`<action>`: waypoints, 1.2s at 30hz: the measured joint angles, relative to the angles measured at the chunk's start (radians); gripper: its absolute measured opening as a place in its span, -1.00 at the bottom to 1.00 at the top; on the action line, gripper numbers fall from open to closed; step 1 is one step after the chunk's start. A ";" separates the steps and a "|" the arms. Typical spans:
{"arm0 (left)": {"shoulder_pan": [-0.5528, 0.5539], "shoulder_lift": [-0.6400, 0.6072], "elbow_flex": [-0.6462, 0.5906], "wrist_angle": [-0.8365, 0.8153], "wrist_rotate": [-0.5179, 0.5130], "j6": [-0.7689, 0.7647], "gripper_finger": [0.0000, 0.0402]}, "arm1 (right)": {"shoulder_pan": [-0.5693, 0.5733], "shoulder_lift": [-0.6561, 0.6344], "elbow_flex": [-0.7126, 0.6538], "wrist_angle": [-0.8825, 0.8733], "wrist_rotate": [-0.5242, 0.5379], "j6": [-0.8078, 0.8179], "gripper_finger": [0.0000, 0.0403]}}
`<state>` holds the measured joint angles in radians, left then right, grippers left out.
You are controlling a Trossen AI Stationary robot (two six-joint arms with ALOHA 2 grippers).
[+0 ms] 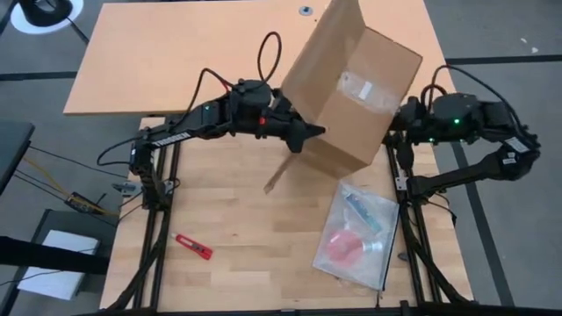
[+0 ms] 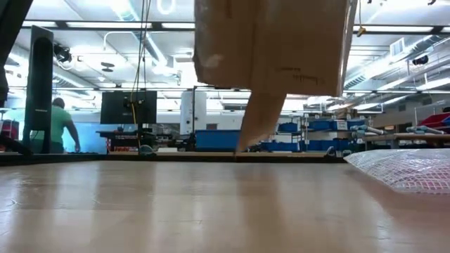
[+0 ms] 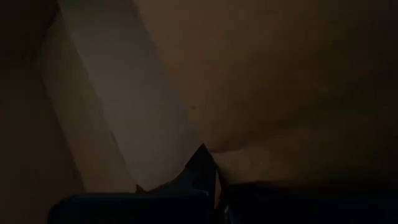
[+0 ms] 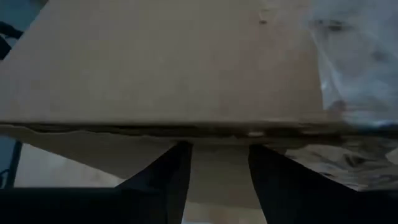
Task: Unpack boxes
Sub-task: Break down cardboard box until it is fully flat
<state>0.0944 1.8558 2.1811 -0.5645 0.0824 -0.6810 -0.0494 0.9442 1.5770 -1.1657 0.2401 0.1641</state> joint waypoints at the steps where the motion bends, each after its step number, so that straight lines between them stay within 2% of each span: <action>1: 0.000 0.004 0.000 -0.014 -0.003 -0.003 -0.87 | 0.000 0.013 0.007 -0.017 -0.001 0.001 -0.18; 9: -0.005 0.055 -0.008 -0.111 -0.023 -0.085 -0.87 | 0.000 0.108 0.013 -0.284 -0.057 0.027 -0.19; 14: -0.013 0.064 -0.008 -0.153 -0.083 -0.109 -0.81 | -0.001 0.145 -0.035 -0.277 -0.035 0.018 -0.19; 23: -0.005 0.056 0.020 -0.213 -0.067 -0.105 -0.33 | 0.000 0.149 -0.088 -0.270 -0.035 0.003 -0.20; 25: 0.004 0.042 0.048 -0.273 -0.092 -0.082 -0.27 | 0.001 0.148 -0.088 -0.246 -0.035 0.003 -0.20; 30: 0.014 0.010 0.139 -0.454 -0.251 0.046 -0.24 | 0.000 0.142 -0.086 -0.213 -0.034 0.012 -0.20; 33: 0.024 0.005 0.175 -0.576 -0.243 0.132 -0.24 | 0.000 0.143 -0.087 -0.176 -0.036 0.011 -0.20; 36: 0.042 -0.017 0.165 -0.644 -0.154 0.186 -0.24 | 0.000 0.144 -0.087 -0.147 -0.036 0.011 -0.20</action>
<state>0.1363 1.8390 2.3459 -1.2082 -0.0712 -0.4952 -0.0494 1.0878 1.4902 -1.3125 0.2037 0.1748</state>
